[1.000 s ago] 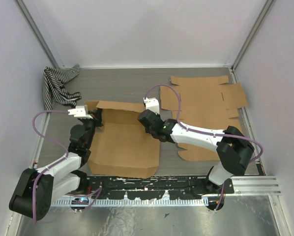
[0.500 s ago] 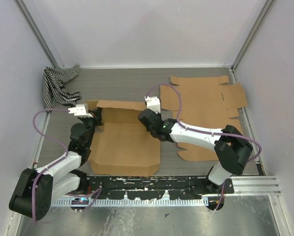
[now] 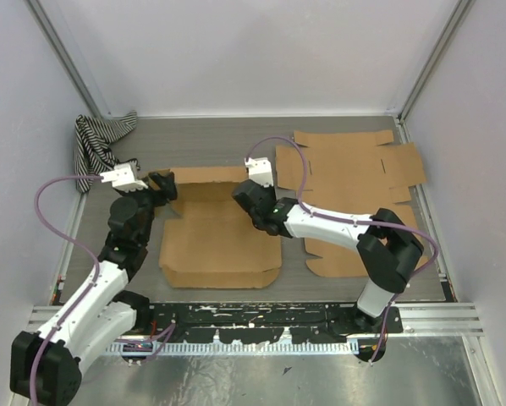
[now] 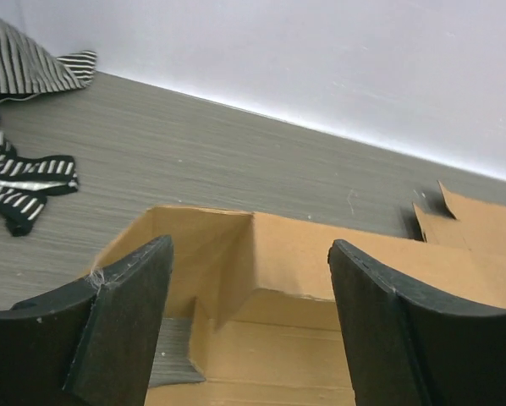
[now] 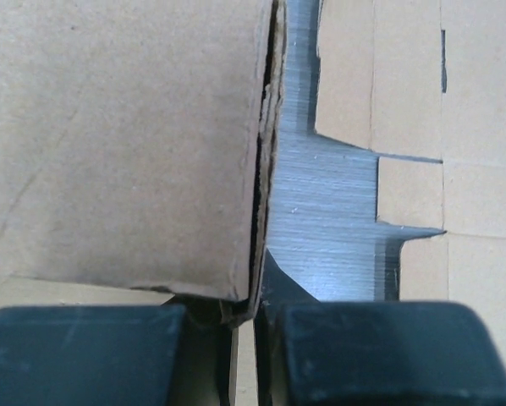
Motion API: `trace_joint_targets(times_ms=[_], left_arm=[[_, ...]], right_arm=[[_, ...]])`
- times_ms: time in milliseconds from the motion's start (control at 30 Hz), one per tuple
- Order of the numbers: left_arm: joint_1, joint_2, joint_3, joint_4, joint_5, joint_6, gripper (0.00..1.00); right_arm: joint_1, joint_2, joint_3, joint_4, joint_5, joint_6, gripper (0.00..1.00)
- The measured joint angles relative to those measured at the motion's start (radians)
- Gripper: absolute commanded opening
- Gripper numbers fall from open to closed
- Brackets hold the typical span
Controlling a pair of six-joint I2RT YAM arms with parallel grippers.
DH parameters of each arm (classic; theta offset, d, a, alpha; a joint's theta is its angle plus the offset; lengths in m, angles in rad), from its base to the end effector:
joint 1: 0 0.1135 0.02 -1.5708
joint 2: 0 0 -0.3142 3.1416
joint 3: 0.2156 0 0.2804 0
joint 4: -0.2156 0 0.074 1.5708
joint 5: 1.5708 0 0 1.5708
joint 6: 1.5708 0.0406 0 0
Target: Fold the paper box
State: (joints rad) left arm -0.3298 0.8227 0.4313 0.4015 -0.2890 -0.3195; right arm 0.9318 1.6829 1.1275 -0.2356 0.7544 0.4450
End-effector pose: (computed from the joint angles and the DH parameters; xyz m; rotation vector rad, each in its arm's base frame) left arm 0.1885 -0.0523 0.2959 -0.2201 1.5527 -0.2859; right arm 0.2563 0.2984 0.2586 -0.1734 2.1098 -0.0938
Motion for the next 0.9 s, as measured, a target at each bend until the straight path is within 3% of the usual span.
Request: trace_joint_targets(times_ms=[167,333,433,900], left_arm=[[0.011,0.021,0.068,-0.082,-0.120,-0.018,0.75],[0.105,0.262,0.279,-0.210,-0.148,-0.056,0.70],[0.145,0.362,0.330,-0.251,-0.136,-0.069,0.68],[0.219,0.440,0.142,-0.175,0.027,-0.127,0.64]], right_arm=[[-0.096,-0.042,-0.049,0.080,-0.101,-0.102,0.01],[-0.243,-0.049,-0.056,0.110,-0.245,-0.190,0.01],[-0.288,-0.043,-0.033,0.100,-0.308,-0.219,0.01],[-0.359,-0.005,0.032,0.062,-0.531,-0.259,0.02]])
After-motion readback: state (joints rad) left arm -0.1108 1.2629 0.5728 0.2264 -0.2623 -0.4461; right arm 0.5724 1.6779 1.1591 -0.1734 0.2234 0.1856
